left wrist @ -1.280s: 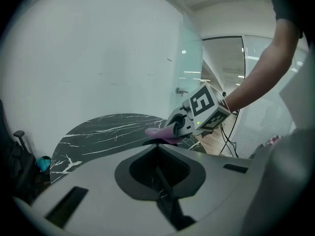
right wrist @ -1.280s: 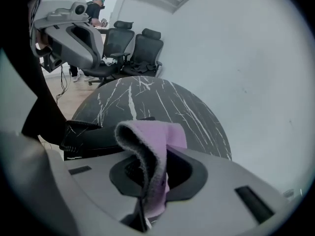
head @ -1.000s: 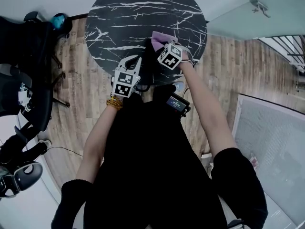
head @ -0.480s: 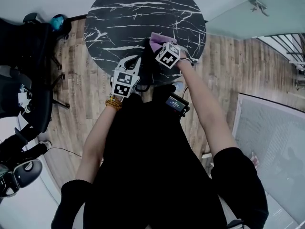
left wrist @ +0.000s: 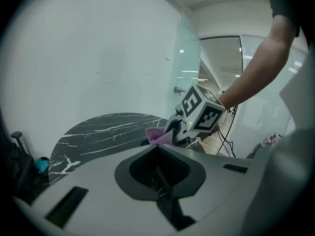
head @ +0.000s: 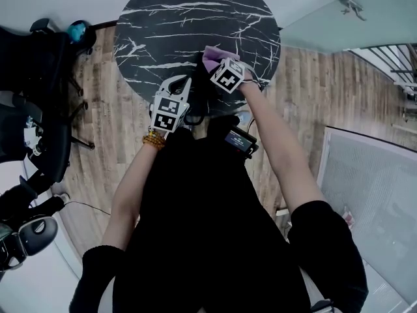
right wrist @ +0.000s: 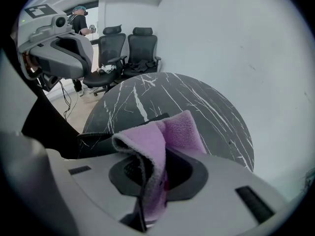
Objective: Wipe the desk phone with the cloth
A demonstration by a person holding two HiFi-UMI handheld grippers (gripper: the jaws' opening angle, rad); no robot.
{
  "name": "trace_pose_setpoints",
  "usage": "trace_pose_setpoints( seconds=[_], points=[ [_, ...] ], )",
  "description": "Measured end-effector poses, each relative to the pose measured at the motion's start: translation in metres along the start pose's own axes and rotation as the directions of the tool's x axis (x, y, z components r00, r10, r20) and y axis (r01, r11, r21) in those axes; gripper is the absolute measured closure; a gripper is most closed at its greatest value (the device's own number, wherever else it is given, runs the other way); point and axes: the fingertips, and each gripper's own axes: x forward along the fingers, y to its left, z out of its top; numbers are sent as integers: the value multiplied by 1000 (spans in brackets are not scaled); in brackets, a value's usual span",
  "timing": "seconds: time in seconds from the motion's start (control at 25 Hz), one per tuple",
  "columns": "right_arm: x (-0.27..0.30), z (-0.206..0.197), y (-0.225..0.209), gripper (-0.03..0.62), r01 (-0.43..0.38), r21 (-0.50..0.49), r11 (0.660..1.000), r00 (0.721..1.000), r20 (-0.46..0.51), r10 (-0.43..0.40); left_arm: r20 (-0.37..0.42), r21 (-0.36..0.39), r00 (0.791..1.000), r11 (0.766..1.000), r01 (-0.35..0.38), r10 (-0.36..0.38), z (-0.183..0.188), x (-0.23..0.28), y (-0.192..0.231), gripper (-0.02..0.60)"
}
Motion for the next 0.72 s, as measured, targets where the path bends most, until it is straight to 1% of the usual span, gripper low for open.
trace_pose_setpoints(
  seconds=[0.08,0.2,0.4,0.48,0.72],
  points=[
    [1,-2,2,534,-6,2,1000,1000,-7,6,-10,-1,1000,1000,6,-6,-2,0,-1,568],
    [1,-3,6,534,-16,7,1000,1000,-10,16,1,1,1000,1000,6,-6,1,1,-1,568],
    [3,-5,20,534,-57,27,998,998,-10,57,-13,-5,1000,1000,7,-7,-2,2,-1,568],
    [3,-8,24,534,-59,28,998,998,-13,59,-5,0,1000,1000,11,-11,0,2,-1,568],
    [5,-9,34,534,-65,25,998,998,-8,65,-20,4,1000,1000,14,-14,-4,0,-3,568]
  ],
)
